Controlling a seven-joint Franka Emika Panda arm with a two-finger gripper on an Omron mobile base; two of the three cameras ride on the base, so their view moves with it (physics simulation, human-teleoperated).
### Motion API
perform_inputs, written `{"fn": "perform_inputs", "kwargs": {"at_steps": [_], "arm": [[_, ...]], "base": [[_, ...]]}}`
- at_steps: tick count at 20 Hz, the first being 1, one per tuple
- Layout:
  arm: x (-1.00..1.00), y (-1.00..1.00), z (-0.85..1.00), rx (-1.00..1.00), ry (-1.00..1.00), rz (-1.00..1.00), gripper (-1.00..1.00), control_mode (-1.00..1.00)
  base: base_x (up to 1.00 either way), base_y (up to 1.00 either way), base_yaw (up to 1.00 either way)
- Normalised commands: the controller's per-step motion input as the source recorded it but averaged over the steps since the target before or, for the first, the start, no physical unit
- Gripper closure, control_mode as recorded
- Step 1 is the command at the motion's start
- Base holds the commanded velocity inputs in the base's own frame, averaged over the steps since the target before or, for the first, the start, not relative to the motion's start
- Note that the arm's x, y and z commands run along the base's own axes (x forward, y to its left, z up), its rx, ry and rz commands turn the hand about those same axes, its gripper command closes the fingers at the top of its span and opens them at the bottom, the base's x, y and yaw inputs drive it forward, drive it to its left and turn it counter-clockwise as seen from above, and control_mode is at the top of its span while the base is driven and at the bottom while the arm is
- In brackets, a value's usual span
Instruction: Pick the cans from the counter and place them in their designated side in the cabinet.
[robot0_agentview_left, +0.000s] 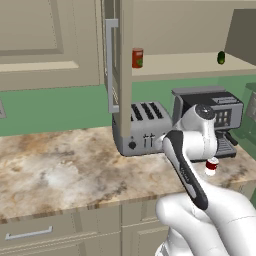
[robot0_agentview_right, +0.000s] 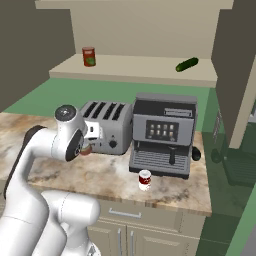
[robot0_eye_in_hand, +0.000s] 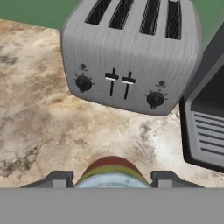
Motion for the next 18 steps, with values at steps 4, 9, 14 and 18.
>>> {"fn": "perform_inputs", "kwargs": {"at_steps": [4, 9, 14, 18], "arm": [[-0.22, -0.05, 0.20, 0.00, -0.03, 0.00, 1.00, -1.00], [-0.25, -0.10, 0.16, 0.00, -0.04, 0.00, 1.00, -1.00], [-0.23, -0.04, 0.22, 0.00, -0.07, 0.00, 1.00, -1.00], [-0.11, 0.00, 0.27, 0.00, -0.06, 0.00, 1.00, -1.00]], "base": [[0.00, 0.00, 0.00], [0.00, 0.00, 0.00], [0.00, 0.00, 0.00], [0.00, 0.00, 0.00]]}}
